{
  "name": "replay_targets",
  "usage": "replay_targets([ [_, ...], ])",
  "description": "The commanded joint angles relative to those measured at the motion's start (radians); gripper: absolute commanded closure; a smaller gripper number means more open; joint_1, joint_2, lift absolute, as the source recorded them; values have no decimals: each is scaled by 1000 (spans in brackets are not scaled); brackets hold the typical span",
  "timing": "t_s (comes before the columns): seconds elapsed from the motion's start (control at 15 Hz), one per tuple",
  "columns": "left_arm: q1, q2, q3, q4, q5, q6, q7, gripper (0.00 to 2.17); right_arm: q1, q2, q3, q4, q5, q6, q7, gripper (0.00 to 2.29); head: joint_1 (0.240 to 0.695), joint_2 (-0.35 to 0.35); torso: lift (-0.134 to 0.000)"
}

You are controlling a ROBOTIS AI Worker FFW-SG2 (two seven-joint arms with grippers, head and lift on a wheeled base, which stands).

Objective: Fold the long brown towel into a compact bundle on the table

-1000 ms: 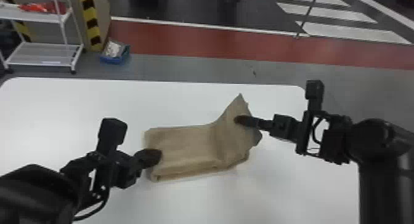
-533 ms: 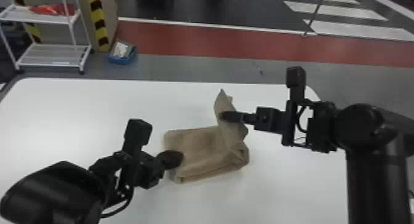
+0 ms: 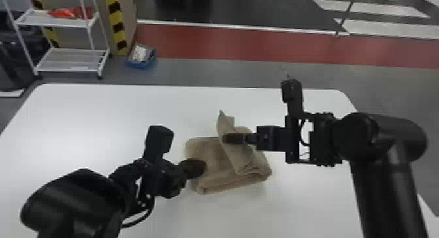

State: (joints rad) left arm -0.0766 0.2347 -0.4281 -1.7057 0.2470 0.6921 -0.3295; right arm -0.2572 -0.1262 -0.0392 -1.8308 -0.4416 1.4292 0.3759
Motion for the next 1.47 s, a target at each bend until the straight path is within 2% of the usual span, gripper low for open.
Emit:
replay_targets([
  [0.0,0,1,6,0,3,-2,-2,1744,-5,16,41,25,34,-19,-3,1285,695,-113,-123],
  [0.13,0,5,9,0,5,-9,-3,1744,-5,19,67,51,37,-65,-20,1281,695,-100,-123],
  [0.2,0,6,9,0,5,-12,-5,1744,-8,25,78,59,40,-71,-26,1129,695,-94,-123],
  [0.33,1,8,9,0,6,-12,-6,1744,-8,28,85,71,34,-77,-23,39,695,-84,-123],
  [0.47,1,11,11,0,8,-15,-6,1744,15,27,65,74,-20,-141,5,-2,695,-72,-123],
  [0.6,3,9,11,0,8,-15,-6,1744,36,23,47,64,-52,-157,23,63,695,-61,-123],
  [0.8,11,11,19,-17,11,-12,-6,1744,82,20,-4,8,-83,-163,26,63,695,-63,-123],
  [0.93,49,21,48,-86,23,-5,-11,1740,118,13,-37,-22,-83,-169,41,63,695,-71,-123],
  [1.0,70,32,60,-143,21,7,-13,1727,130,7,-53,-38,-78,-175,60,63,695,-76,-123],
  [1.13,140,75,129,-267,25,25,-16,1447,162,-21,-90,-81,-72,-190,71,63,695,-85,-123],
  [1.33,224,129,261,-381,81,25,-28,1447,234,-33,-153,-142,-81,-187,120,63,695,-85,-123],
  [1.4,239,136,307,-390,103,25,-29,1447,260,-38,-154,-179,-71,-200,141,154,695,-78,-123],
])
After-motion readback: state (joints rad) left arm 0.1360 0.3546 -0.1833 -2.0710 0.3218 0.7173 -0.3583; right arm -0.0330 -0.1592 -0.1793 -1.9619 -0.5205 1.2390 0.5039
